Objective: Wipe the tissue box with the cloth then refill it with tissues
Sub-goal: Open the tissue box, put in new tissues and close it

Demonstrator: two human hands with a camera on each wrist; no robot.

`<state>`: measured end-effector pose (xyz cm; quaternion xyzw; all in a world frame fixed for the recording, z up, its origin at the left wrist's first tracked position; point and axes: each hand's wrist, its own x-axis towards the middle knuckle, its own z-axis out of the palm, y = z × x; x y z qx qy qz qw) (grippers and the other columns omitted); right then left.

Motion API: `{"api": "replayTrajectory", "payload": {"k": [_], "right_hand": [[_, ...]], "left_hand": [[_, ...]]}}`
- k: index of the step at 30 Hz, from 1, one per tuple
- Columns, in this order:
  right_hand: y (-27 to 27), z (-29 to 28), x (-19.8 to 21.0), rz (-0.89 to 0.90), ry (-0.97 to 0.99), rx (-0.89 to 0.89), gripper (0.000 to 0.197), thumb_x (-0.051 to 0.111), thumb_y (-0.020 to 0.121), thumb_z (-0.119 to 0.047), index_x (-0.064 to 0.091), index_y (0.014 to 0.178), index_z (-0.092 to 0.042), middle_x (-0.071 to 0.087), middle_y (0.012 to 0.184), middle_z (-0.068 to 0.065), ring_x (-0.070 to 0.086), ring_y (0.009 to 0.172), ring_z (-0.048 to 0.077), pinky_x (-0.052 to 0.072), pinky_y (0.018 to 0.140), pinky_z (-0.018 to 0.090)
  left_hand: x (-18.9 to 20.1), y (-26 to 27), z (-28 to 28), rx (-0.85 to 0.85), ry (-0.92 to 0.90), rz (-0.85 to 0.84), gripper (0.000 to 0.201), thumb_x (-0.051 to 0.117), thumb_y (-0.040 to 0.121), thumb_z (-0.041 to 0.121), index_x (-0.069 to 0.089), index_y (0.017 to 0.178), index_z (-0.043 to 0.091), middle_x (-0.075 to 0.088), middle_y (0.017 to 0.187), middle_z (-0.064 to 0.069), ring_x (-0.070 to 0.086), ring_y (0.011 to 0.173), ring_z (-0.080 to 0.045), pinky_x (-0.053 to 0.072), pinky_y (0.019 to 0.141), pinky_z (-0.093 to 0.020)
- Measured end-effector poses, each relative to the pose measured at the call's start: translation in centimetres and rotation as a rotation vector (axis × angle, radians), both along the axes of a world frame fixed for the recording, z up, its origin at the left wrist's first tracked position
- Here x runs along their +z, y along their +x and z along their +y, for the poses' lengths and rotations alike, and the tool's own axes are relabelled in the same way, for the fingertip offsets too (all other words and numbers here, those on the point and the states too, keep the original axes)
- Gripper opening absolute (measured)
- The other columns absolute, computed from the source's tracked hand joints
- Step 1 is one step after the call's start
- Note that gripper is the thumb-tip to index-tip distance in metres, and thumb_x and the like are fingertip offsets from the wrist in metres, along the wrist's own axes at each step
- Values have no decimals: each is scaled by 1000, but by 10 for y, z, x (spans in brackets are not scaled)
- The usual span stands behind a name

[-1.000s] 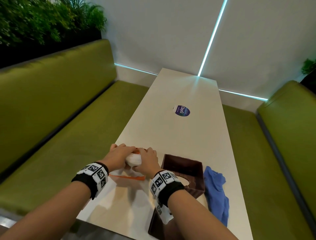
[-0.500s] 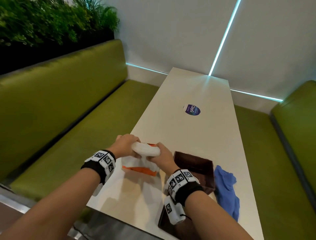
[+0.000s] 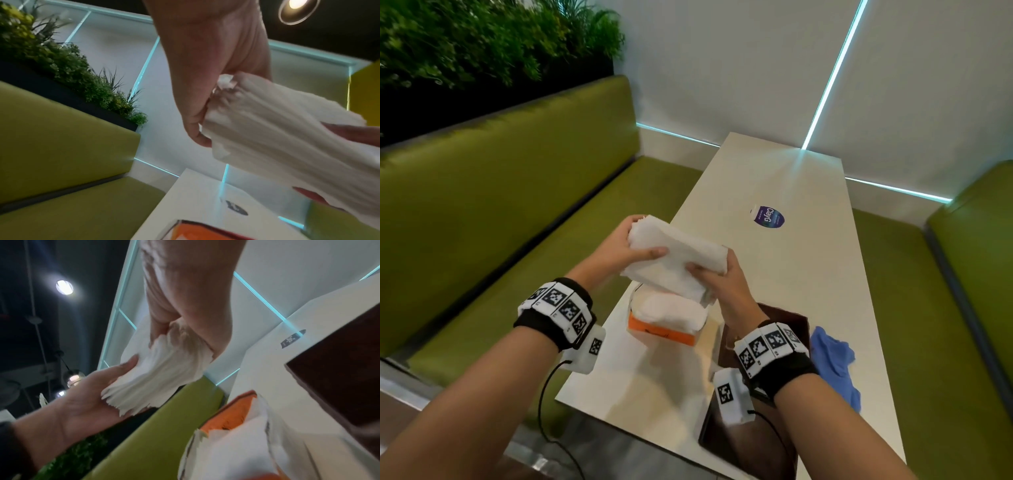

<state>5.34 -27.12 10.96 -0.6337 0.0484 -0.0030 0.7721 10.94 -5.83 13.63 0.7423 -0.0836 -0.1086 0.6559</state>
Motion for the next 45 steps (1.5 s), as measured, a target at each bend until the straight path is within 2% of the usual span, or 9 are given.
{"api": "replayTrajectory", "payload": {"k": [7,12,17,21,24,28,38,43,45], "right_hand": [[2,-11,26,149,154,9,89,88,64,-38,43,137,-15,60,132,14,63,116,30,54,91,53],[-15,-38,39,217,353,56,52,57,92,-45,53,134,-14,63,129,12,64,111,27,57,84,39],[-36,-59,34,351,737,-42,58,48,93,-57,61,118,-7,72,97,14,68,85,26,57,78,35],[-54,-61,29,392,770,-40,54,49,93,-54,64,108,-4,71,91,16,67,86,28,54,87,38],[-63,-72,28,344,764,-58,61,42,92,-62,65,115,-11,73,104,15,70,95,31,52,93,44],[-70,-96,27,289,609,-44,71,41,88,-68,55,133,-15,61,134,12,55,127,31,49,101,44],[-73,-111,6,241,178,-262,55,63,90,-40,49,133,-8,64,126,13,62,114,29,58,75,36],[-69,-134,-1,292,-252,-324,89,77,54,-55,53,128,-10,68,118,10,67,105,28,54,94,48],[-71,-134,2,359,-407,-286,85,77,61,-50,52,129,-6,66,121,11,65,107,29,53,94,42]], "left_hand": [[11,-17,-28,-53,-240,187,80,79,73,39,36,138,21,58,133,-7,65,114,-23,59,78,-35],[8,-19,-49,50,-302,246,70,76,77,30,43,136,16,61,131,-12,67,102,-25,59,65,-31],[13,-27,-69,3,-466,343,45,67,89,28,55,130,12,70,104,-11,72,68,-16,56,48,-24],[11,-36,-89,-71,-468,360,62,76,81,36,54,134,14,68,123,-10,68,107,-30,62,79,-40],[9,-42,-100,-66,-393,301,37,66,91,27,58,126,20,73,113,-2,71,95,-21,60,61,-29],[0,-44,-108,-49,-293,297,61,74,84,33,46,136,22,65,126,-5,66,108,-25,58,64,-32],[-17,-64,-155,-24,-290,370,55,71,87,24,42,134,19,63,123,-8,65,104,-22,57,76,-32],[-22,-63,-174,-16,-21,292,70,71,86,36,24,134,19,53,124,-5,59,107,-22,54,91,-36],[-25,-64,-185,-15,130,241,63,68,89,32,19,127,18,51,114,-5,58,98,-20,54,85,-31]]}}
